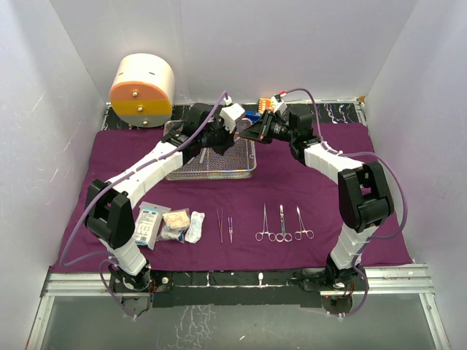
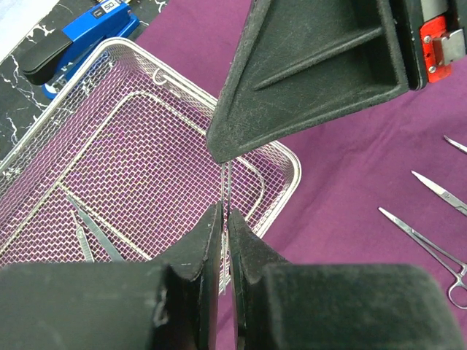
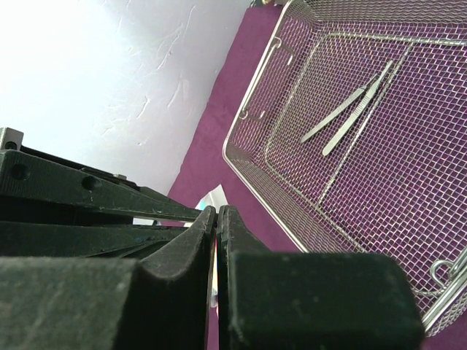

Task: Open and lay out the surgical kit
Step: Place the medical item in the surgical kit.

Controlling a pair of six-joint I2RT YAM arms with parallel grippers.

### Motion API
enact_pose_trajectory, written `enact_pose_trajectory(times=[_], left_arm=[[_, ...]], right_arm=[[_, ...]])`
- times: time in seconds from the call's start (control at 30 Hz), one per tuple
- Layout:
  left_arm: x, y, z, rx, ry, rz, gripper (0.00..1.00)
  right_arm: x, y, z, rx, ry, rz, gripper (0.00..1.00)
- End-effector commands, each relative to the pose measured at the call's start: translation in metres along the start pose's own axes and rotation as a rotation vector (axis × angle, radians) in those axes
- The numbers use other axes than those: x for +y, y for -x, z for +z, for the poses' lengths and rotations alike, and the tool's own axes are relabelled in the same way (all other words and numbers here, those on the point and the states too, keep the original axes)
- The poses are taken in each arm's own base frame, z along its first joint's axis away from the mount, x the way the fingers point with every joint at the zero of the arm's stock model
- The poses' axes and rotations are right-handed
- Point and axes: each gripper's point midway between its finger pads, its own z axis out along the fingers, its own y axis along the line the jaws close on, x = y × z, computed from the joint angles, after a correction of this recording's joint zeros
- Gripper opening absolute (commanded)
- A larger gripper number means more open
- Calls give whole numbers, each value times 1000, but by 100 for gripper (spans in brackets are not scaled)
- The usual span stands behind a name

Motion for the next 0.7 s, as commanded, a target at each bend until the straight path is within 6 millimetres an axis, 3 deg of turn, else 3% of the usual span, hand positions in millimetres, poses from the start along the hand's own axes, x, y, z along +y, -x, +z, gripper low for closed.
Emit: enact_pose_trajectory(times=[0.0,0.03,0.17,0.2,0.3,0.47,0.67], left_arm=[[-14,16,-18,-58,-50,27,0],[-16,15,-19,-55,-61,31,3],[-30,12,-27,-48,-137,57,34],[-34,12,-30,-49,-158,63,40],[-42,11,-41,-37,-212,84,55],[-37,12,-71,-56,-287,82,69],[-2,9,-97,-115,-256,19,79]], right_arm=[[8,15,-2,-35,31,-79,0],[8,14,-4,-31,31,-88,0],[5,9,-13,-10,33,-140,0],[14,10,-20,-9,45,-172,0],[17,-6,-31,52,61,-235,0],[18,-51,-55,184,107,-304,0],[22,-128,-78,389,205,-328,0]])
